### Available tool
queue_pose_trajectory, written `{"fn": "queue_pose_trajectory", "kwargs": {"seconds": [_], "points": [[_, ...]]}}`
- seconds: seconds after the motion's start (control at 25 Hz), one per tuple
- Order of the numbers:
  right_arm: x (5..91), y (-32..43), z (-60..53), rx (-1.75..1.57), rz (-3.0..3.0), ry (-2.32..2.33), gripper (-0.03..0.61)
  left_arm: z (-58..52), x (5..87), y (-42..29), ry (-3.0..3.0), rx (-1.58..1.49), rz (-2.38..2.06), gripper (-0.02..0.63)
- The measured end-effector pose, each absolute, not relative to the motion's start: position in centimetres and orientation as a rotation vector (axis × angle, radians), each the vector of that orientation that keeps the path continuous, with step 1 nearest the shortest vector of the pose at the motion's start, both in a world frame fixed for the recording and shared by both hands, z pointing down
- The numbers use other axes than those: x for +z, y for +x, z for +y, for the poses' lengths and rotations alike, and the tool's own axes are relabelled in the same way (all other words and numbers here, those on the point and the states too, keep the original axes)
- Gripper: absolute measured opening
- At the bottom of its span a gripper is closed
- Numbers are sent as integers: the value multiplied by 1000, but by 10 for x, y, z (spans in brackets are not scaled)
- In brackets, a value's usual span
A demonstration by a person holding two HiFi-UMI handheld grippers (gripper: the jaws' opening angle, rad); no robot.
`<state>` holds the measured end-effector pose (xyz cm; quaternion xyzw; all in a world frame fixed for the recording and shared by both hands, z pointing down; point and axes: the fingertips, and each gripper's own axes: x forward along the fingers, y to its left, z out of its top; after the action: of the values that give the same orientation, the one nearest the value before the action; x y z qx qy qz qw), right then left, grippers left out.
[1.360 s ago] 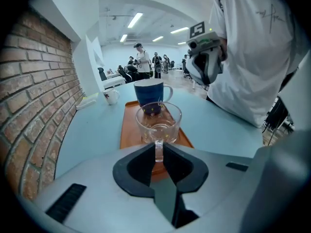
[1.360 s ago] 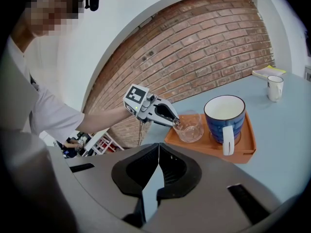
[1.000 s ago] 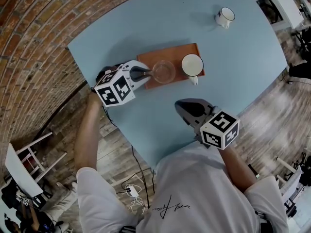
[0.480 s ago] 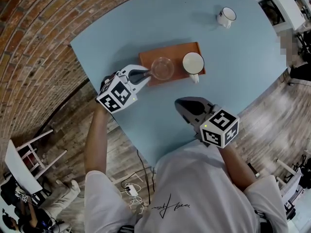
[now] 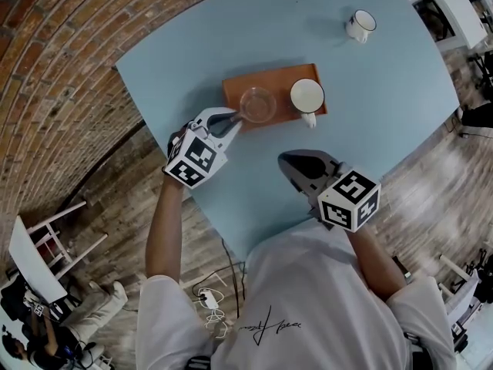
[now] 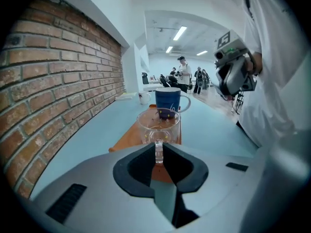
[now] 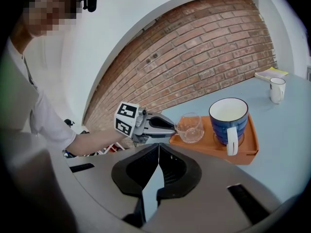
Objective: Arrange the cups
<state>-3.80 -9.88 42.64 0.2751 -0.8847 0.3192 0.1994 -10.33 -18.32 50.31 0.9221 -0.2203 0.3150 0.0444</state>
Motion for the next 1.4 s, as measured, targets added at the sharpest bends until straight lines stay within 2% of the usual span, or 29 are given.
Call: {"fn": "queue_pose_trajectory", "kwargs": {"seconds": [1.4], "points": [[412, -30, -95, 876, -2559, 746, 22, -166, 504, -91, 2346, 679, -1351, 51]]}}
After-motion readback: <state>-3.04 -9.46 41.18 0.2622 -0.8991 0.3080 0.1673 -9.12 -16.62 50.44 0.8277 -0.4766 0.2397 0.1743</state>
